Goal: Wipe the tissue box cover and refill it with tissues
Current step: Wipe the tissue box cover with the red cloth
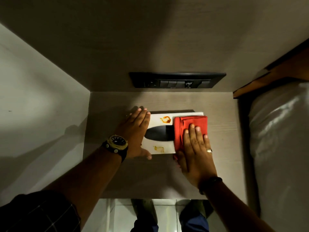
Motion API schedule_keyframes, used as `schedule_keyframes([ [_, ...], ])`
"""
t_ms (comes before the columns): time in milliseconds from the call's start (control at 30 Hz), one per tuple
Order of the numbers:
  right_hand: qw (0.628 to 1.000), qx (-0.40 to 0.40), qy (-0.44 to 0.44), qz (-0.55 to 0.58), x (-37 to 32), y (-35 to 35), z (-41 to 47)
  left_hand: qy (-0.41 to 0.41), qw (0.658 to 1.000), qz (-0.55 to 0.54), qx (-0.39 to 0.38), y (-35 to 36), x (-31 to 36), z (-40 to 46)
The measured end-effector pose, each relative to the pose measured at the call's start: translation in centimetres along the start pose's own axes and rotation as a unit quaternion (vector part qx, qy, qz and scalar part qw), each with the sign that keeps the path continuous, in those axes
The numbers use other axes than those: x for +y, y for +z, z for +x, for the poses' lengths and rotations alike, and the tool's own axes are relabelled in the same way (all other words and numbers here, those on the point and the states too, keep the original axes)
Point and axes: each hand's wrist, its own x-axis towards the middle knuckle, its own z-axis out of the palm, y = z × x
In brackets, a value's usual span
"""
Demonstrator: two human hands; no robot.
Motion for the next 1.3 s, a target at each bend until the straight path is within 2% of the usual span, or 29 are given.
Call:
schedule_keyframes([
  [100, 0.998, 0.005, 0.065, 0.009, 0.6, -0.6, 1.4, -0.001, 1.000, 0.005, 0.008, 0.1, 0.2, 0.2],
  [267, 0.984, 0.028, 0.175, -0.035, -2.0, -0.2, 5.9, -0.002, 1.000, -0.006, 0.012, 0.5, 0.2, 0.5],
  [300, 0.985, 0.021, 0.162, -0.045, -2.3, 0.0, 5.7, 0.000, 1.000, -0.006, 0.008, 0.6, 0.1, 0.5],
  [400, 0.998, 0.001, 0.048, -0.052, -1.7, 0.6, 3.2, 0.006, 1.000, 0.002, 0.003, 0.7, -0.3, 0.3],
  [467, 0.998, -0.005, 0.015, -0.054, -0.3, 0.4, 1.4, 0.008, 1.000, 0.009, 0.000, 0.5, -0.2, 0.1],
  [567, 0.997, 0.003, 0.068, -0.034, 1.2, -0.3, 1.4, 0.005, 1.000, 0.015, 0.009, 0.2, 0.1, 0.1],
  [700, 0.977, 0.040, 0.207, -0.017, 0.1, -0.8, 5.8, 0.008, 0.999, 0.020, 0.029, 0.0, 0.4, 0.3],
  [767, 0.979, 0.032, 0.195, -0.038, -1.0, -0.8, 7.2, 0.007, 0.999, 0.022, 0.029, 0.0, 0.5, 0.1],
  [900, 0.995, -0.003, 0.065, -0.076, -1.2, -0.4, 6.3, 0.002, 1.000, 0.014, 0.025, 0.1, 0.4, -0.1],
  [1000, 0.995, -0.023, 0.012, -0.101, -0.3, -0.2, 4.6, 0.008, 0.999, 0.022, 0.025, 0.1, 0.1, -0.3],
  [1133, 0.995, -0.009, 0.071, -0.073, 0.3, -0.6, 3.8, 0.013, 0.999, 0.021, 0.025, 0.0, 0.0, -0.2],
  [1300, 0.987, 0.012, 0.149, -0.064, -1.8, -0.7, 6.9, 0.022, 0.999, 0.019, 0.032, 0.3, -0.1, 0.0],
])
